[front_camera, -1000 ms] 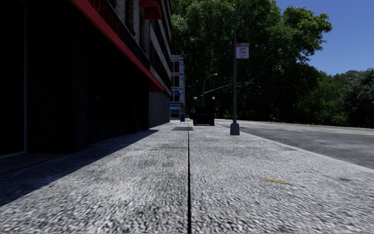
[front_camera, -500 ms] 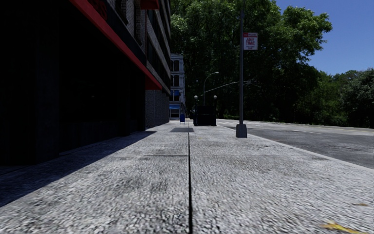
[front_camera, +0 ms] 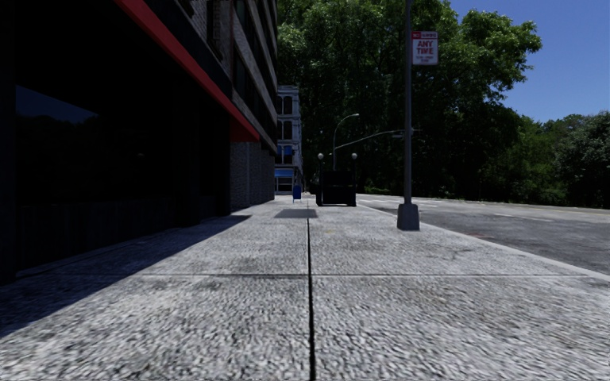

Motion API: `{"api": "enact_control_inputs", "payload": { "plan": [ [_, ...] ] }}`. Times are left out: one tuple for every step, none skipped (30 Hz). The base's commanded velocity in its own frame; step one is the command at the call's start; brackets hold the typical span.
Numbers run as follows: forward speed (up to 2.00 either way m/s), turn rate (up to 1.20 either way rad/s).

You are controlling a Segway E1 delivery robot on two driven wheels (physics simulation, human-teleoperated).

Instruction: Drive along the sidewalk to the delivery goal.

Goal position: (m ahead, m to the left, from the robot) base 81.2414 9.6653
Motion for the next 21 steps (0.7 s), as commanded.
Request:
{"api": "enact_control_inputs", "payload": {
  "plan": [
    [2.0, 0.0],
    [2.0, 0.0],
    [2.0, 0.0],
    [2.0, 0.0],
    [2.0, 0.0],
    [2.0, 0.0],
    [2.0, 0.0],
    [2.0, 0.0],
    [2.0, 0.0],
    [2.0, 0.0],
    [2.0, 0.0],
    [2.0, 0.0],
    [2.0, 0.0],
    [2.0, 0.0],
    [2.0, 0.0],
    [2.0, 0.0],
    [2.0, 0.03],
    [2.0, 0.03],
    [2.0, 0.04],
    [2.0, 0.04],
    [2.0, 0.06]
  ]
}}
